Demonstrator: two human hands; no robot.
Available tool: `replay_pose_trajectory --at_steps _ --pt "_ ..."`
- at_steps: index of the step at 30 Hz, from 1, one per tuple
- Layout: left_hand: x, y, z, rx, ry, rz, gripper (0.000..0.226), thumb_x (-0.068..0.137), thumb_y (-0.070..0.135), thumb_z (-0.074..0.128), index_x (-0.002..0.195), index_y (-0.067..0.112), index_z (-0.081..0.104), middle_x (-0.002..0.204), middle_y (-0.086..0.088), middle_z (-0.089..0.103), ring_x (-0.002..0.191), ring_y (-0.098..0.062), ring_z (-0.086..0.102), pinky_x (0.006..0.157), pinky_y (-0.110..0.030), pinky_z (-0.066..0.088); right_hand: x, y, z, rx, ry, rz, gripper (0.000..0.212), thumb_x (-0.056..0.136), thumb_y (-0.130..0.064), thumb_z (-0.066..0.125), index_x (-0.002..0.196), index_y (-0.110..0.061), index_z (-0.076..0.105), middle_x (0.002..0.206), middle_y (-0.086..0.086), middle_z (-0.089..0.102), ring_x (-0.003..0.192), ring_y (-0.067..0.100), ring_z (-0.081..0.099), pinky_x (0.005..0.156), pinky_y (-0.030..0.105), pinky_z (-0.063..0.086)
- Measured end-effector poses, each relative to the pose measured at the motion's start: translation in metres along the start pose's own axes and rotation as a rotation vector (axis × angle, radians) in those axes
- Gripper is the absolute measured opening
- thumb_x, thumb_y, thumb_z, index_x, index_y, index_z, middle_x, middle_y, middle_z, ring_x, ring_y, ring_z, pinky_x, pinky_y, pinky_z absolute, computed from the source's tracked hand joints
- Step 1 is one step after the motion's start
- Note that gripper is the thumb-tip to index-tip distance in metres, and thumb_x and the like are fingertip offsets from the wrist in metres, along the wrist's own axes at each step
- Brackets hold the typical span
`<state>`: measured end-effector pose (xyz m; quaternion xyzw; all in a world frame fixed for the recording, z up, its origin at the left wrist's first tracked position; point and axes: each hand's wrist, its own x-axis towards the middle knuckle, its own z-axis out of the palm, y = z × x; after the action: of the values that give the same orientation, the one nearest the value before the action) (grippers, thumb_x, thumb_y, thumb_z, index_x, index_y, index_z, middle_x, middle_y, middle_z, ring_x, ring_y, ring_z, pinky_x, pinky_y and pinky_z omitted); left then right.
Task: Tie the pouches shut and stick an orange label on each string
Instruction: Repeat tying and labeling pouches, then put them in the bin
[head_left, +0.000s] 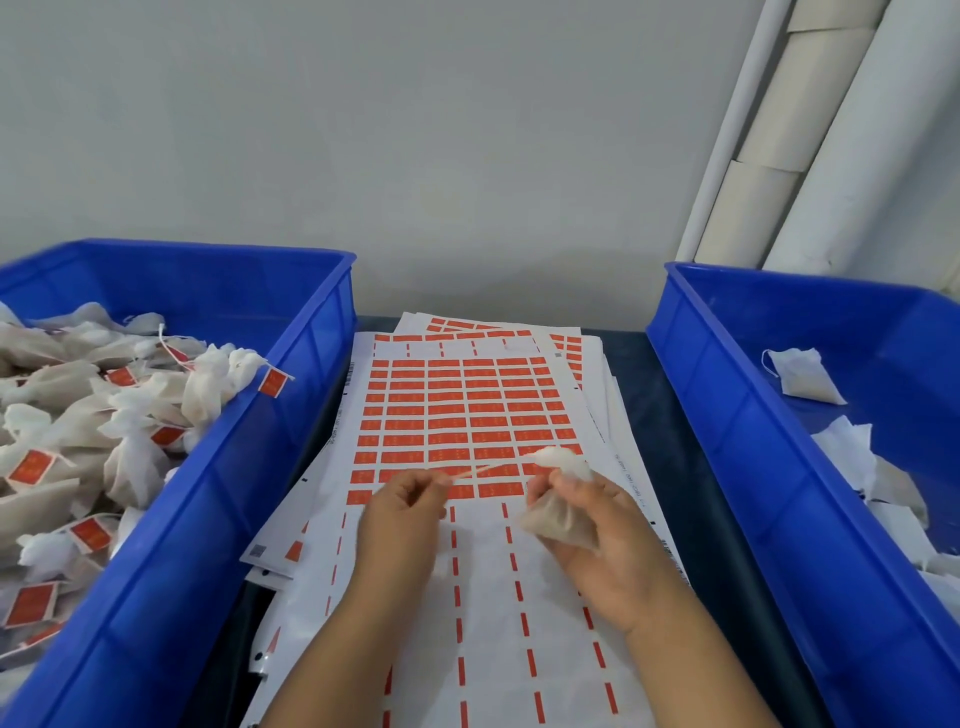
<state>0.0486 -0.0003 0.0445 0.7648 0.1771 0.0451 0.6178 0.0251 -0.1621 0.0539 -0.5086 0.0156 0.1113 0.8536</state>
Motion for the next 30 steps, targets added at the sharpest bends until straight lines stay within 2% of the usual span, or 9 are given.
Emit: replay_pose_trajectory --at_steps 3,7,11,13,17,20,23,27,30 --pt "-0.01 -0.001 0.005 0.207 -0.158 0.167 0.014 0.09 0.027 0.059 0.076 0.029 0.06 0.079 0.018 0.058 0.073 -0.006 0.057 0.046 -0.003 0.036 0.002 -0.001 0.0 -0.063 0.183 -0.037 0.025 0.078 -0.036 0.067 0.098 -0.023 0.075 0.112 0.001 0.071 0.105 0.024 0.067 0.09 0.046 0.054" --pt "-0.017 -0.001 0.004 0.223 -0.32 0.403 0.019 0.088 0.021 0.061 0.072 0.031 0.058 0.087 0.017 0.057 0.083 0.003 0.053 0.062 -0.003 0.043 0.006 0.007 0.002 -0.416 0.381 -0.091 0.012 0.089 -0.03 0.064 0.089 -0.031 0.076 0.1 -0.006 0.071 0.099 0.019 0.065 0.086 0.039 0.056" --pt "-0.02 -0.001 0.002 0.219 -0.374 0.524 0.018 0.09 0.025 0.058 0.076 0.037 0.058 0.095 0.025 0.05 0.093 0.012 0.045 0.074 -0.003 0.042 0.004 0.013 0.009 -0.734 0.289 -0.115 0.011 0.087 -0.044 0.062 0.084 -0.038 0.07 0.085 -0.022 0.067 0.085 0.005 0.063 0.066 0.01 0.047" --pt "-0.019 -0.001 0.002 0.21 -0.34 0.543 0.016 0.09 0.027 0.057 0.08 0.038 0.057 0.097 0.028 0.047 0.096 0.014 0.043 0.075 -0.001 0.041 0.003 0.015 0.01 -0.884 0.201 -0.12 0.01 0.086 -0.049 0.06 0.084 -0.04 0.064 0.081 -0.029 0.064 0.081 -0.001 0.061 0.06 0.005 0.042" --pt "-0.013 -0.002 0.003 0.131 -0.236 0.501 0.018 0.091 0.022 0.055 0.082 0.038 0.055 0.095 0.025 0.05 0.091 0.017 0.047 0.066 0.003 0.038 0.003 0.019 0.011 -0.99 0.05 -0.097 0.007 0.089 -0.039 0.063 0.09 -0.043 0.058 0.091 -0.023 0.061 0.087 0.005 0.059 0.064 0.007 0.044" --pt "-0.011 -0.004 0.004 0.08 -0.253 0.357 0.013 0.092 0.025 0.053 0.085 0.035 0.057 0.086 0.022 0.059 0.08 0.01 0.056 0.058 0.001 0.04 0.004 0.018 0.011 -1.023 -0.005 -0.12 0.011 0.086 -0.037 0.068 0.086 -0.042 0.057 0.086 -0.02 0.059 0.083 0.007 0.059 0.059 0.006 0.044" --pt "-0.012 -0.003 0.005 0.04 -0.273 0.284 0.013 0.092 0.025 0.053 0.083 0.032 0.059 0.072 0.021 0.062 0.072 0.014 0.056 0.051 0.0 0.04 0.003 0.019 0.01 -0.986 -0.004 -0.131 0.01 0.085 -0.04 0.068 0.086 -0.04 0.058 0.086 -0.019 0.061 0.084 0.008 0.06 0.06 0.005 0.045" --pt "-0.011 -0.001 0.003 -0.033 -0.257 0.202 0.012 0.091 0.026 0.055 0.081 0.029 0.063 0.07 0.022 0.064 0.068 0.007 0.059 0.049 -0.004 0.042 0.003 0.024 0.011 -0.952 0.041 -0.164 0.009 0.087 -0.042 0.065 0.088 -0.043 0.056 0.087 -0.029 0.059 0.088 0.0 0.059 0.061 0.002 0.044" --pt "-0.012 -0.001 0.003 -0.075 -0.307 0.13 0.013 0.09 0.028 0.057 0.081 0.028 0.066 0.069 0.016 0.067 0.063 0.002 0.062 0.05 -0.006 0.043 0.003 0.026 0.011 -0.936 0.083 -0.238 0.014 0.087 -0.03 0.064 0.083 -0.04 0.055 0.079 -0.034 0.057 0.087 -0.013 0.054 0.058 0.001 0.043"
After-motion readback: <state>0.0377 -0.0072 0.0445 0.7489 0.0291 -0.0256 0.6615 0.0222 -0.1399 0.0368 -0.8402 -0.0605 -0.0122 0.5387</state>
